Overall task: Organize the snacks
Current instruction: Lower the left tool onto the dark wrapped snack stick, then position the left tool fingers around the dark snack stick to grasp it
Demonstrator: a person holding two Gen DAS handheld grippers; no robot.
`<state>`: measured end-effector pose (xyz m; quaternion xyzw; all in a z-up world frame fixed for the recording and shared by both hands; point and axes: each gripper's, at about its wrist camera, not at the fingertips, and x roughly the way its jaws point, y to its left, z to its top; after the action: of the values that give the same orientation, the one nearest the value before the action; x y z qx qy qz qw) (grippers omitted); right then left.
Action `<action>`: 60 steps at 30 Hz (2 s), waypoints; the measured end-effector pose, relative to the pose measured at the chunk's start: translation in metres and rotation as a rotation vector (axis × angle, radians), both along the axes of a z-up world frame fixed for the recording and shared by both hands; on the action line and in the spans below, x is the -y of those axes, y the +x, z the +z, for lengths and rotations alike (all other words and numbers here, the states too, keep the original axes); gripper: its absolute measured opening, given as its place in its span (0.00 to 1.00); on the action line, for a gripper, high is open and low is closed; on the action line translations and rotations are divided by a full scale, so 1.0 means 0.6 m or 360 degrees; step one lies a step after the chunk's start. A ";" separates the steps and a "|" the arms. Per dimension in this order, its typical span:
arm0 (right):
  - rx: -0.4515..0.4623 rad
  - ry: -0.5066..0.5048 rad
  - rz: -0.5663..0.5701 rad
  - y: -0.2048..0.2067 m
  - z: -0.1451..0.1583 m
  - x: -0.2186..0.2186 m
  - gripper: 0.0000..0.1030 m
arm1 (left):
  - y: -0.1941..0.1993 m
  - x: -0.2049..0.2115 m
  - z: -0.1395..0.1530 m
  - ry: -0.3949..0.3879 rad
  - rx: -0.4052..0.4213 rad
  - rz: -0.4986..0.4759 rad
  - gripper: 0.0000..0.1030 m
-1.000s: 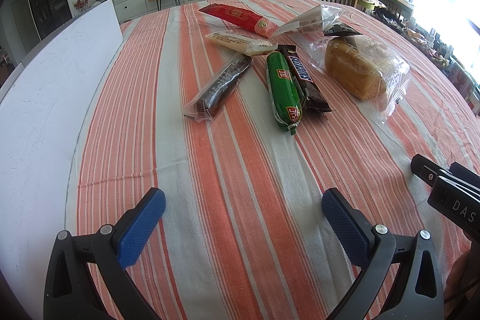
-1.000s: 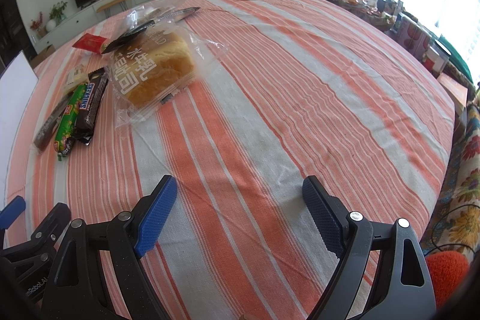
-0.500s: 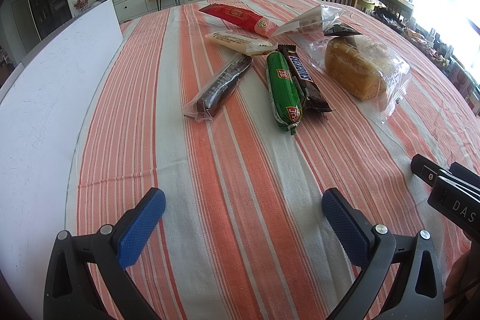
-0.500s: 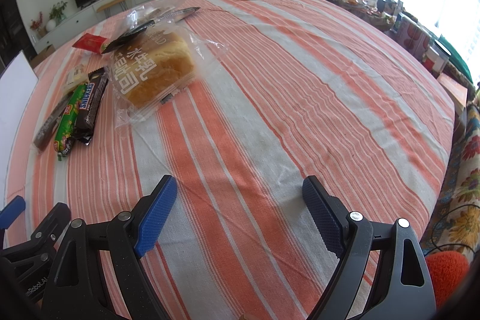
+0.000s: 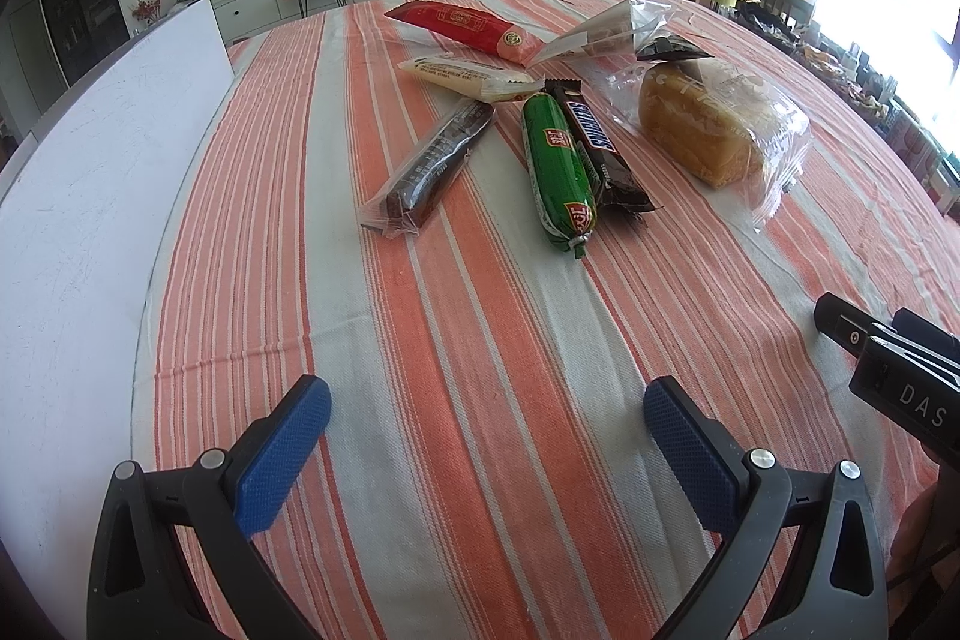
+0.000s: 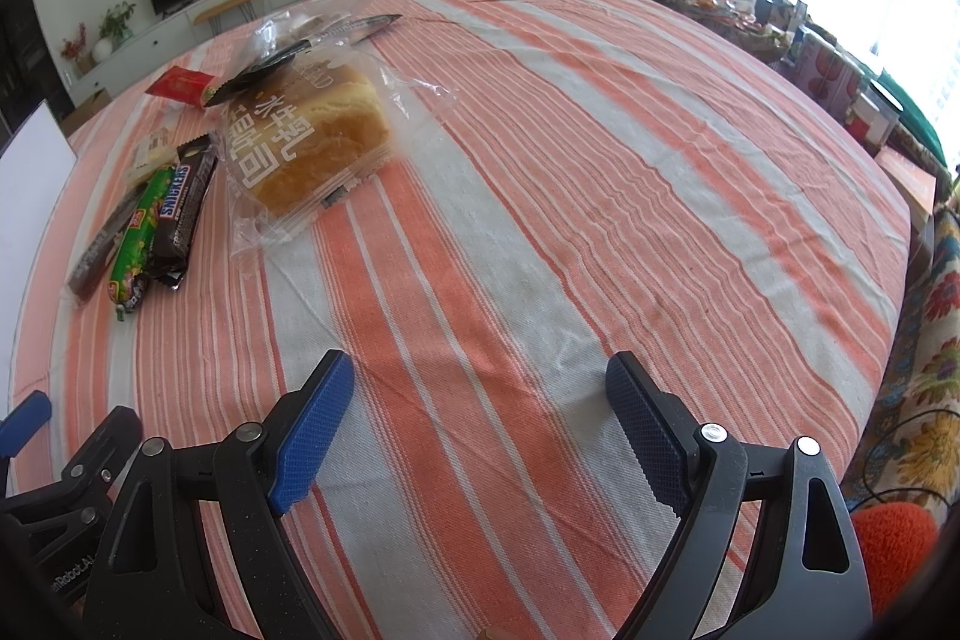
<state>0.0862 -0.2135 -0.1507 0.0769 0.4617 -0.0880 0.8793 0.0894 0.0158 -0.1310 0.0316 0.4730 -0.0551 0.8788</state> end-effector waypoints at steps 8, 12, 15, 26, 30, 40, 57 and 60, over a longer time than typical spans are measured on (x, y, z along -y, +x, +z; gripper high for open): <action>0.0000 -0.0002 0.0000 0.000 -0.001 -0.003 0.87 | 0.031 -0.055 0.054 -0.0219 -0.0045 0.0140 0.99; 0.0000 -0.0001 0.0002 0.001 -0.001 -0.002 0.87 | 0.100 -0.067 0.077 -0.0195 -0.0046 0.0242 0.89; 0.0000 -0.0002 0.0002 0.001 -0.001 -0.002 0.87 | 0.163 -0.047 0.057 -0.0064 -0.0142 0.0182 0.75; -0.0001 -0.0002 0.0001 0.001 -0.001 -0.002 0.87 | 0.163 -0.032 0.029 0.0007 -0.0192 0.0121 0.18; -0.0001 -0.0002 0.0000 0.001 -0.001 -0.002 0.87 | 0.074 -0.054 0.029 -0.0085 -0.0206 0.0161 0.18; 0.0000 -0.0007 0.0007 0.001 -0.002 -0.005 0.88 | 0.032 -0.083 0.013 -0.0071 -0.0051 0.0282 0.79; -0.0001 -0.0006 0.0011 0.002 -0.002 -0.003 0.89 | 0.029 -0.083 -0.003 0.0015 0.0062 0.0299 1.00; 0.0000 -0.0007 0.0011 0.002 -0.002 -0.003 0.89 | 0.029 -0.083 -0.003 0.0015 0.0062 0.0299 1.00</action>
<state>0.0873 -0.2115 -0.1521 0.0735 0.4618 -0.0861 0.8797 0.1069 0.0654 -0.1329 -0.0076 0.4570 0.0304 0.8889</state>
